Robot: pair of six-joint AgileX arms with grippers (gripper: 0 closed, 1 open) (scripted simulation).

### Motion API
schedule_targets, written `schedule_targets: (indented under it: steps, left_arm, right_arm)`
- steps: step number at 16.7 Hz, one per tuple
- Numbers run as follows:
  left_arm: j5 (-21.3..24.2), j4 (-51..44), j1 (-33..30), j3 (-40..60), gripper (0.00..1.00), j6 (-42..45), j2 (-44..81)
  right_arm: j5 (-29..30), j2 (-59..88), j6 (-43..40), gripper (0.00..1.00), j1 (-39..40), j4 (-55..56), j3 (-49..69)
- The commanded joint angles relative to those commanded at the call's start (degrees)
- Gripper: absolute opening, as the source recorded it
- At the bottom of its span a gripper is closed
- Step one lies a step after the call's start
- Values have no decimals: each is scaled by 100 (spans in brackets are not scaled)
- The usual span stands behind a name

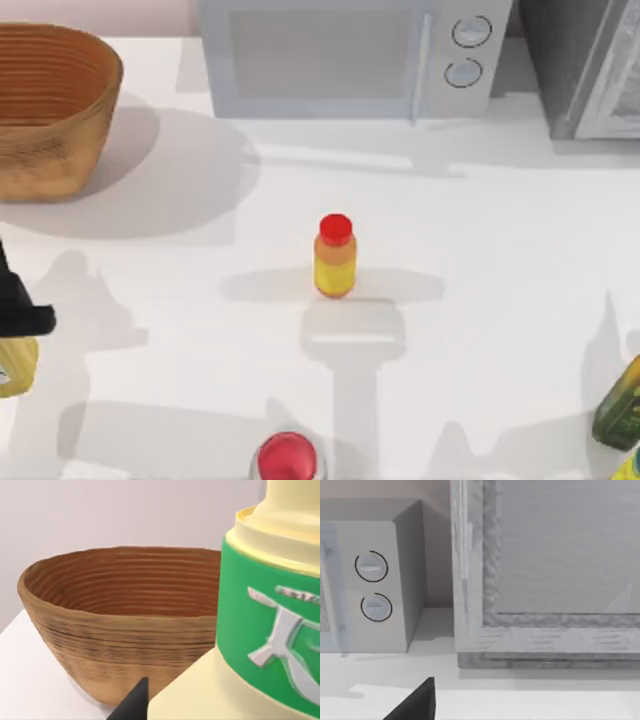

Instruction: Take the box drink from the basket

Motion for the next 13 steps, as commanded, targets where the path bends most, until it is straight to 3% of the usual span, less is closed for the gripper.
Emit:
schedule_targets:
  steps: [13]
  left_arm:
    - [-6177,3215,-4341,2929,0,-131,6006]
  right_arm:
    - [0,0,0,100,0,0,0]
